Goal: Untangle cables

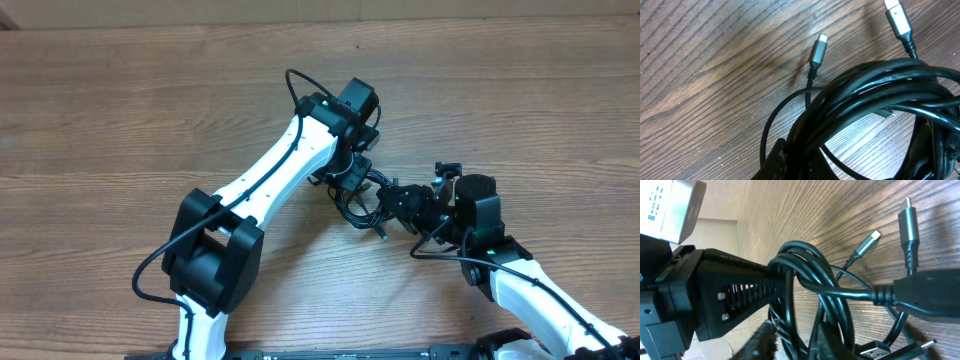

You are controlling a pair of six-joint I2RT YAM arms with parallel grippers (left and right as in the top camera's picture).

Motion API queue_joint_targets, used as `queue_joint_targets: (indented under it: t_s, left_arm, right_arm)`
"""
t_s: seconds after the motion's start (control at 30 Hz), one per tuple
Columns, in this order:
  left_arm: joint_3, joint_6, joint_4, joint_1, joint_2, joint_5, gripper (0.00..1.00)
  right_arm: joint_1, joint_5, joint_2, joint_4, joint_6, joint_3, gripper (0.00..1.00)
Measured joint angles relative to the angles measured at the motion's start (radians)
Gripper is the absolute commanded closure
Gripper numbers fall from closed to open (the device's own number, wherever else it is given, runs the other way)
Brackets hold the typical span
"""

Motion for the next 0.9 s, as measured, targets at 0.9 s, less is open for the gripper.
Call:
queue_joint_targets:
  t_s: [0.9]
  left_arm:
    - [0.0,0.0,0.026,-0.028,0.0,-0.227,0.96]
  right_arm:
    - [0.006,-0.016,0.08,0.067,-0.001,0.0,0.96]
